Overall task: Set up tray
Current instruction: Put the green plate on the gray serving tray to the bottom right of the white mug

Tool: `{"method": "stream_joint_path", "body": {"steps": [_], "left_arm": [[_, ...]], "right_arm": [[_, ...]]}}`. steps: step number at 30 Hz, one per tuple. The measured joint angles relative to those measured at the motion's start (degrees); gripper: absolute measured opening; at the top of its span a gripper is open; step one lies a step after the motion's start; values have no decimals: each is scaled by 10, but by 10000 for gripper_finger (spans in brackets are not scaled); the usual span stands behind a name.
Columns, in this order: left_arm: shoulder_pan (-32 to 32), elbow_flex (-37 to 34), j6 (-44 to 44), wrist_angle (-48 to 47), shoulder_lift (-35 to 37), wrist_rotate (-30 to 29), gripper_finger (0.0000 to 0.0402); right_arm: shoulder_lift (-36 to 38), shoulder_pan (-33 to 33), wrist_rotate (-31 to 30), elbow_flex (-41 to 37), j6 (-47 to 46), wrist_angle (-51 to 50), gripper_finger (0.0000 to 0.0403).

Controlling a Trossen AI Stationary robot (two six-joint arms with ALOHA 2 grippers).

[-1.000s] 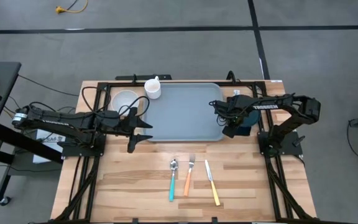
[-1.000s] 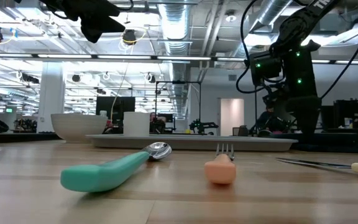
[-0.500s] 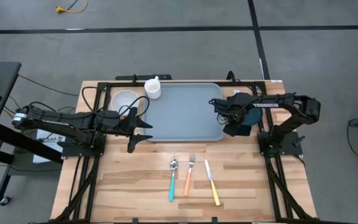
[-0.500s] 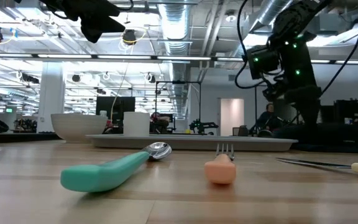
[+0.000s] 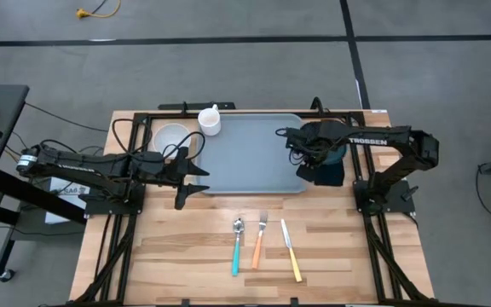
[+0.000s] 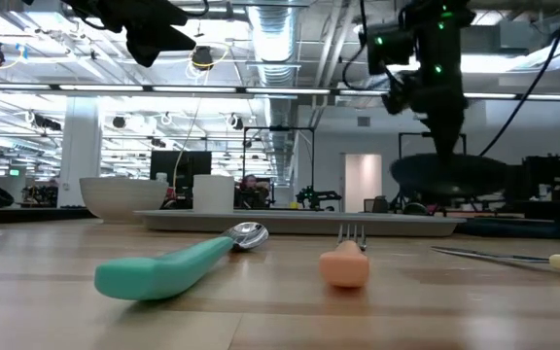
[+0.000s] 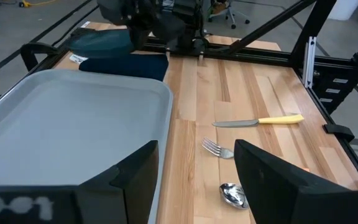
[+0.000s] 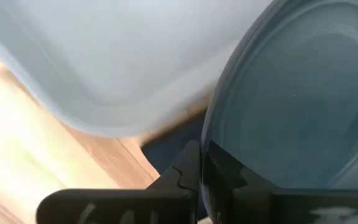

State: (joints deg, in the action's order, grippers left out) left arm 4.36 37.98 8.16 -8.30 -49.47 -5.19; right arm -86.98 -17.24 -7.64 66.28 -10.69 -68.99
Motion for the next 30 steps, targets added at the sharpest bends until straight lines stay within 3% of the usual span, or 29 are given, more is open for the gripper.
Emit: {"method": "stream_joint_path", "body": {"steps": [9, 13, 21, 30], "left_arm": [[0, 0, 0, 0, 0, -14, 199], [0, 0, -1, 1, 0, -28, 199], [0, 0, 0, -26, 0, -30, 199], [0, 0, 20, -57, 0, -31, 199]], "right_arm": [[-34, 35, -1, 79, -26, 73, 1], [-108, 49, 0, 154, 17, 78, 1], [-288, 77, -1, 383, 124, 57, 1], [-445, 116, -2, 587, 178, -11, 1]]}}
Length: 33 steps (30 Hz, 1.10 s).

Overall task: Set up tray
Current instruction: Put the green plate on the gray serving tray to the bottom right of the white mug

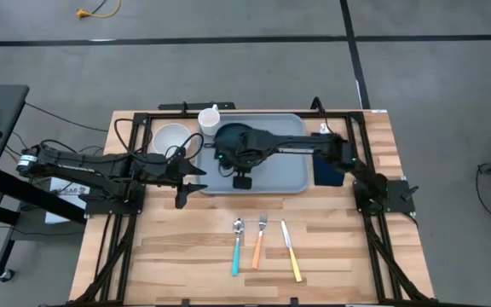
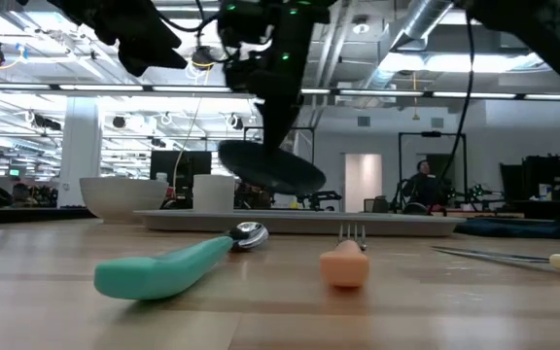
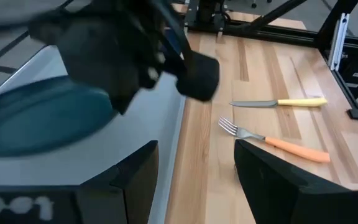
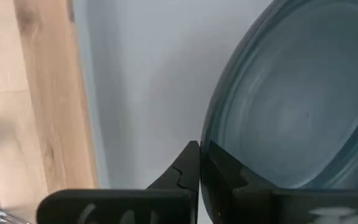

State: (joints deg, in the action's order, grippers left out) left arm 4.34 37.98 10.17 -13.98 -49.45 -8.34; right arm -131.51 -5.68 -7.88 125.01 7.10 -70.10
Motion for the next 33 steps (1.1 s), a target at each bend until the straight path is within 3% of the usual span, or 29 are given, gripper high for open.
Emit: {"method": "stream_joint_path", "body": {"steps": [6, 15, 33], "left_arm": [[0, 0, 0, 0, 0, 0, 199], [0, 0, 1, 3, 0, 0, 199], [0, 0, 2, 5, 0, 0, 199]], "right_arm": [[-62, 13, -41, 66, 5, -44, 1], [-107, 15, -47, 74, 5, -40, 1], [-113, 16, -42, 74, 4, -2, 1]]}}
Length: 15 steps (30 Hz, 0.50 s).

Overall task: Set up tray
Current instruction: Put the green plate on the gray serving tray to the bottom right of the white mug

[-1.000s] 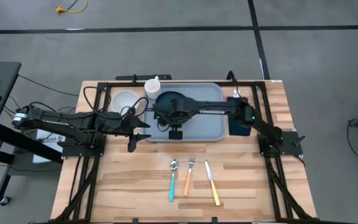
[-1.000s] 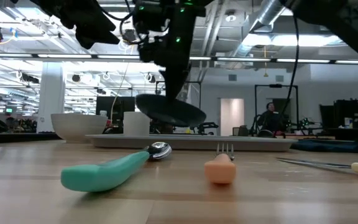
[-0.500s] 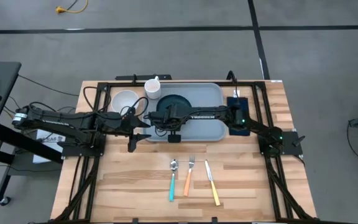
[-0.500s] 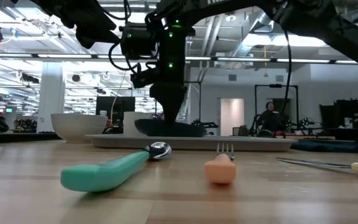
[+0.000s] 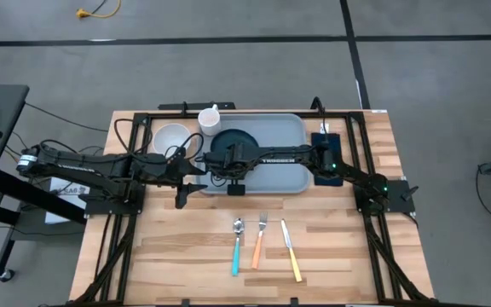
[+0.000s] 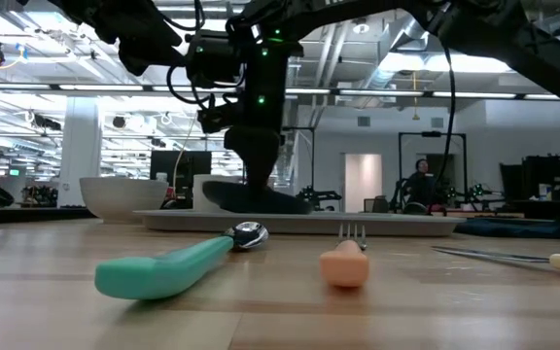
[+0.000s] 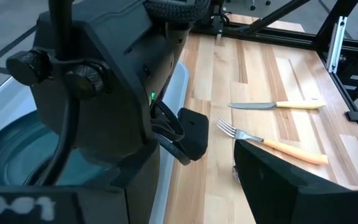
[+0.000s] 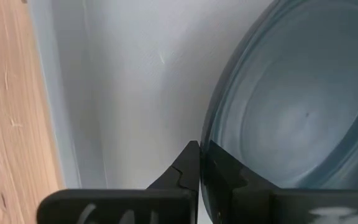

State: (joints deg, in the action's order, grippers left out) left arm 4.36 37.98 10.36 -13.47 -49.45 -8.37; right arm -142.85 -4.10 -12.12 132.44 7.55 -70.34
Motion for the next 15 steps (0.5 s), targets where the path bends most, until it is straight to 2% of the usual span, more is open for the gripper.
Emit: {"method": "stream_joint_path", "body": {"steps": [6, 15], "left_arm": [[0, 0, 1, 0, 0, 0, 199], [0, 0, 4, 0, 0, 0, 199]], "right_arm": [[0, 0, 0, 0, 0, 3, 3], [0, 0, 0, 0, 0, 8, 33]]}}
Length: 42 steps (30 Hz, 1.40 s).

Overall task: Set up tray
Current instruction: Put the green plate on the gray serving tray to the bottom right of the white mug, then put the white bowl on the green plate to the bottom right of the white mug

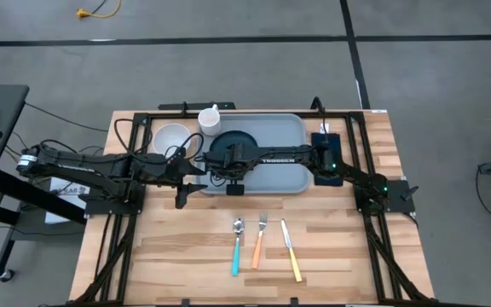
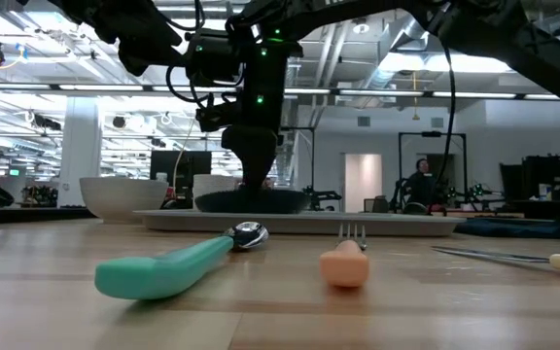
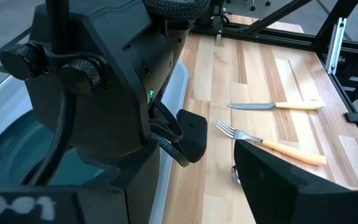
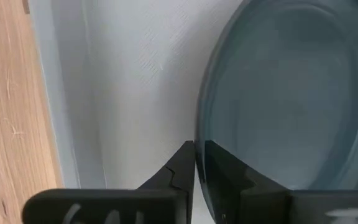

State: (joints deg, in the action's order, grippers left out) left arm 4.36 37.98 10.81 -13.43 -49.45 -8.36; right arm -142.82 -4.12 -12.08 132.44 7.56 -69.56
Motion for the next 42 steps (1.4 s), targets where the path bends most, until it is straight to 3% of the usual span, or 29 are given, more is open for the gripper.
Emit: {"method": "stream_joint_path", "body": {"steps": [13, 21, 27, 35, 38, 42], "left_arm": [[0, 0, 0, 0, 0, 0, 199], [0, 0, 0, -2, 0, 0, 199], [0, 0, -15, 1, -5, 0, 199], [0, 0, -16, 8, -22, 1, 199], [0, 0, -10, 1, -27, 1, 199], [0, 0, 1, -5, -38, 2, 199]], "right_arm": [[0, 0, 1, 0, 4, -3, 61], [33, 8, 2, 2, -10, -87, 62], [92, 11, 2, 2, -30, -154, 62], [214, 11, 2, -12, -35, -134, 62], [283, 11, 2, -71, -36, -72, 62], [394, 11, 2, -210, -48, 54, 62]]}}
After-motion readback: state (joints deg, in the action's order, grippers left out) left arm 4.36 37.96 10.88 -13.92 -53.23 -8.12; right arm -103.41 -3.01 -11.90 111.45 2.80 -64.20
